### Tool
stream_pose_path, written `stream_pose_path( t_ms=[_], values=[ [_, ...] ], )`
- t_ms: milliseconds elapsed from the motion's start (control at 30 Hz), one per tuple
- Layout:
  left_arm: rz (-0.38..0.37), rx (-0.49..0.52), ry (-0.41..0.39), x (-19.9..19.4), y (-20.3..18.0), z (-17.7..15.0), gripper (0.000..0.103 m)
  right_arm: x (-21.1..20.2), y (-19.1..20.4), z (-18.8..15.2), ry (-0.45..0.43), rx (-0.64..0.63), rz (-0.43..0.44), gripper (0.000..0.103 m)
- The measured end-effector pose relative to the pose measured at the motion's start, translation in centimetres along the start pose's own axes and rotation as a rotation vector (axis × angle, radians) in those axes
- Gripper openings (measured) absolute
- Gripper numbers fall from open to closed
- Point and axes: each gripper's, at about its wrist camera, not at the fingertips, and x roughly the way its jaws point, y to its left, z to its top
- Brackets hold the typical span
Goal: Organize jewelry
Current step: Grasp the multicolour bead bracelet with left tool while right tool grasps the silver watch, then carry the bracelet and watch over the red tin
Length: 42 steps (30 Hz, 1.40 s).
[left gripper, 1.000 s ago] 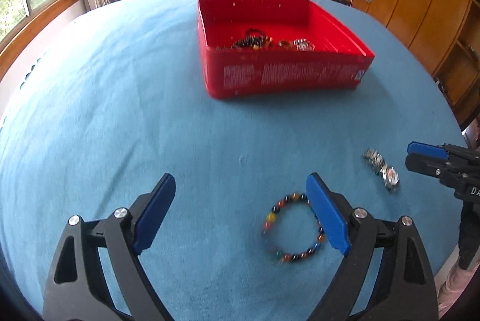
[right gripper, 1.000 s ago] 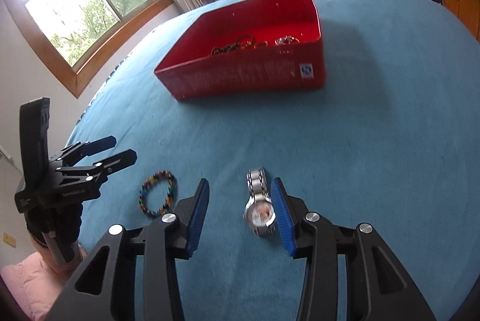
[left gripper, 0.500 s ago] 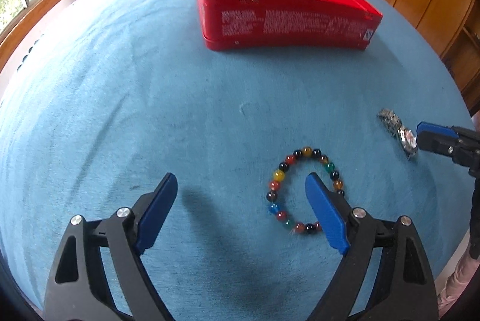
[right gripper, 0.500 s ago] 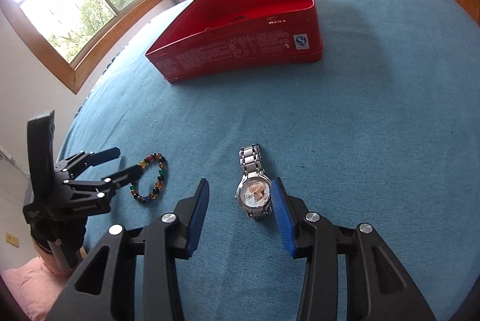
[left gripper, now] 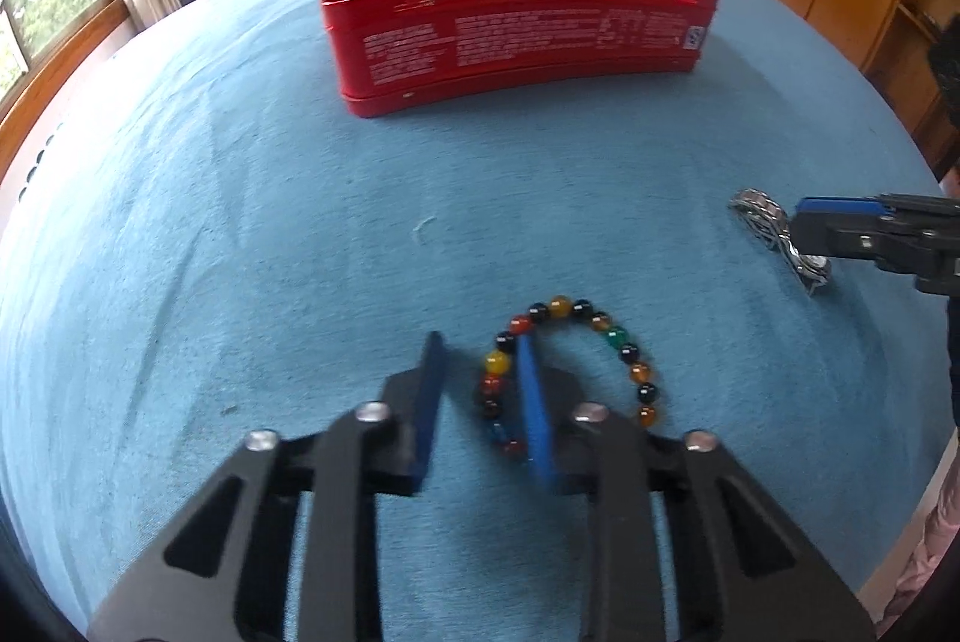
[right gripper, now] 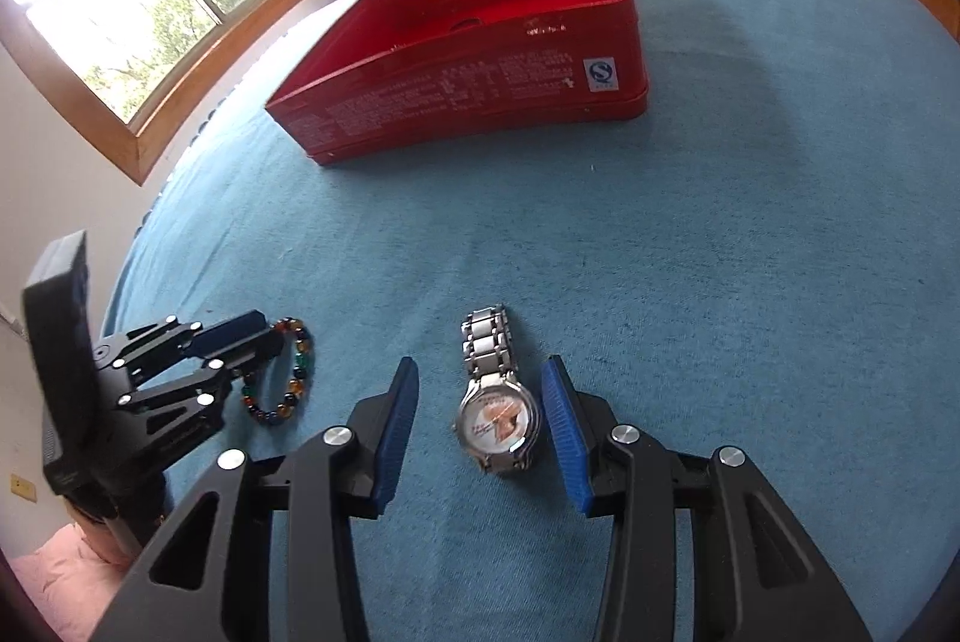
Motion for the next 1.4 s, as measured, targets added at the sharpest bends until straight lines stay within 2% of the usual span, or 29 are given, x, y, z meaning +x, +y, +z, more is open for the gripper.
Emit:
stream_pose_path(
  t_ms=[33, 233, 300, 333, 400, 567, 900, 1133, 1400],
  values=[
    [-0.004, -0.002, 0.001, 0.1, -0.1, 0.1, 0.008, 0.3, 0.0, 0.1, 0.007, -0.001, -0.007, 0.043],
    [-0.038, -0.032, 0.0, 0.1, 0.5, 0.3, 0.006, 1.3, 0.5, 0.7, 0.024, -0.041, -0.054, 0.043],
    [-0.061, -0.047, 0.001, 0.0, 0.7, 0.4, 0.006, 1.5, 1.2, 0.5, 0.02, -0.087, -0.116, 0.029],
    [-0.068, -0.051, 0.001, 0.0, 0.9, 0.5, 0.006, 1.5, 1.5, 0.4, 0.019, -0.108, -0.133, 0.019],
    [-0.084, -0.058, 0.001, -0.1, 1.2, 0.5, 0.006, 1.4, 1.7, 0.2, 0.013, -0.128, -0.141, 0.018],
    [-0.111, -0.073, -0.018, -1.0, 1.4, 0.6, 0.006, -0.6, 1.4, -0.4, -0.034, -0.109, -0.096, 0.017],
    [-0.155, -0.07, -0.117, -5.0, 1.3, 1.8, 0.006, -6.4, 1.7, 0.2, -0.155, -0.092, 0.003, 0.016],
    [-0.152, -0.067, -0.161, -6.4, 1.1, 3.7, 0.006, -7.2, 2.7, 2.0, -0.191, -0.108, 0.02, 0.016],
    [-0.166, -0.067, -0.218, -8.2, 1.7, 7.0, 0.006, -9.0, 4.5, 5.7, -0.243, -0.139, 0.042, 0.016]
  ],
)
